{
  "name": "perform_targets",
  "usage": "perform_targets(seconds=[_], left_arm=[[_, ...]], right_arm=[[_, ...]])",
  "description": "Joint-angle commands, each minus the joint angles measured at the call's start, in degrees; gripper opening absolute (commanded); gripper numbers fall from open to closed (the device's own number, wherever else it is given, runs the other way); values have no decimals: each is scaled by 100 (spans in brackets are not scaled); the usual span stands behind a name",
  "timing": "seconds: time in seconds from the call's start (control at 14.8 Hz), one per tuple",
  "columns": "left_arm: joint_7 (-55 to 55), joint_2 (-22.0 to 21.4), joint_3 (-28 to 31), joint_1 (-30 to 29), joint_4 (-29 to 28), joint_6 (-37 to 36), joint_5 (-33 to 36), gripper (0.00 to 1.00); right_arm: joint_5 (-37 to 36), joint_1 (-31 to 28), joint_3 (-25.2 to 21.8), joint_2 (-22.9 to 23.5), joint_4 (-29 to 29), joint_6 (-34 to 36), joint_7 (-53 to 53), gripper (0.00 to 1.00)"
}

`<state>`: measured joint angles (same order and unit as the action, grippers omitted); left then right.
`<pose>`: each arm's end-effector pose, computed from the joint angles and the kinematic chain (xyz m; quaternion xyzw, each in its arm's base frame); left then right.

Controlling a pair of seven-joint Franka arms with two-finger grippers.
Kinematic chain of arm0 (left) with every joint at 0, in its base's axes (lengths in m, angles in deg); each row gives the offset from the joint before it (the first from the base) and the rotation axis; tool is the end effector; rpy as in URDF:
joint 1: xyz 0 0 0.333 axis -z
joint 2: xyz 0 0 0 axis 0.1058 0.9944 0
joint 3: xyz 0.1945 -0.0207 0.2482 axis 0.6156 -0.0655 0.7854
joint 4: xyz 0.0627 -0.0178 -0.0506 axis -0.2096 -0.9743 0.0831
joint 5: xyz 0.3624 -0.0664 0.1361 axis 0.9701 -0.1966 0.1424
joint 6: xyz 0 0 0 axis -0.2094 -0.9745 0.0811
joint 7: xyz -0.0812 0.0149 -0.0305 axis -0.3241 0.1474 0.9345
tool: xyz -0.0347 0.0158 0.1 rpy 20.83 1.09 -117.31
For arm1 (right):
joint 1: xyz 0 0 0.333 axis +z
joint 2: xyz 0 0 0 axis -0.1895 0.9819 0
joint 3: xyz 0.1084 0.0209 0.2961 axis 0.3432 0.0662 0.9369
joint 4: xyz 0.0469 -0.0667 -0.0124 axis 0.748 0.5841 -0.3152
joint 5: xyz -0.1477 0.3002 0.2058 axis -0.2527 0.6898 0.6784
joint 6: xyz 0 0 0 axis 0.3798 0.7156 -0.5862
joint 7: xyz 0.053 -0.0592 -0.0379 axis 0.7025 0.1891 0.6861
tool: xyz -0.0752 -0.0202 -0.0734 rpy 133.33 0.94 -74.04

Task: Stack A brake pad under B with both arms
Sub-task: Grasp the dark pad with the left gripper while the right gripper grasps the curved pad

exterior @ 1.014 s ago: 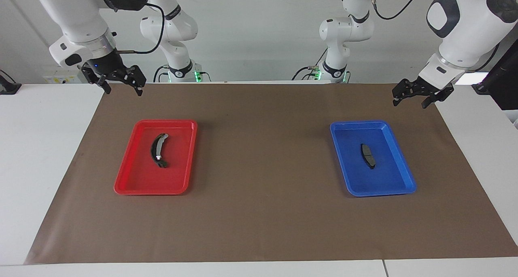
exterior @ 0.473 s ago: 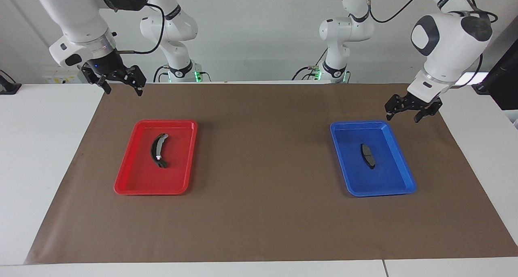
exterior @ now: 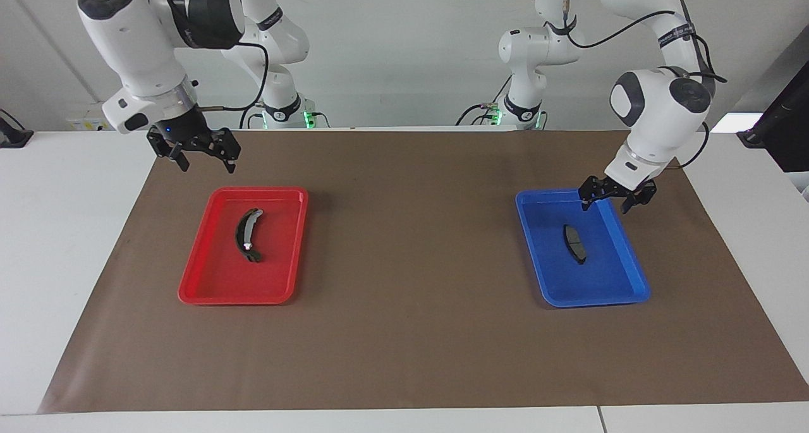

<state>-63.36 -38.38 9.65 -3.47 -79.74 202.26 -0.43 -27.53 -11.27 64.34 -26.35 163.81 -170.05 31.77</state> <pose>0.5376 -0.0065 0.4013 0.9954 -0.0951 0.0089 0.0016 0.5307 -0.0040 0.5339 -0.9995 0.0320 -0.0034 0.0002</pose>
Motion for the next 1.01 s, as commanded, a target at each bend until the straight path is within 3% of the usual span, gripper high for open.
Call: perform_targets(seconds=[0.0, 0.34, 0.47, 0.54, 0.61, 0.68, 0.81, 0.95], left_arm=[[-127, 268, 26, 153, -355, 819, -21, 99], [-707, 769, 26, 338, -716, 1999, -21, 97], [-769, 962, 26, 408, -717, 2053, -21, 94], [-769, 998, 26, 408, -717, 2123, -21, 87], [-769, 998, 26, 391, -708, 2089, -21, 69], [-796, 998, 26, 356, -699, 2071, -21, 45], [-787, 972, 35, 347, -673, 2044, -21, 13], [-796, 832, 35, 347, -638, 1870, -21, 8]], right_arm=[[116, -45, -1, 140, 624, -700, 333, 100], [124, -36, -9, 483, 1871, -2755, 1045, 100], [124, -62, -1, 607, 2004, -3013, 1081, 100], [124, -36, -9, 624, 2014, -3048, 1089, 100], [124, -62, -1, 746, 2014, -3057, 1107, 99], [124, -88, -9, 887, 2031, -3249, 1229, 99], [124, -106, -10, 1064, 2250, -3776, 1318, 99], [124, -115, -10, 1204, 2277, -3813, 1318, 99]])
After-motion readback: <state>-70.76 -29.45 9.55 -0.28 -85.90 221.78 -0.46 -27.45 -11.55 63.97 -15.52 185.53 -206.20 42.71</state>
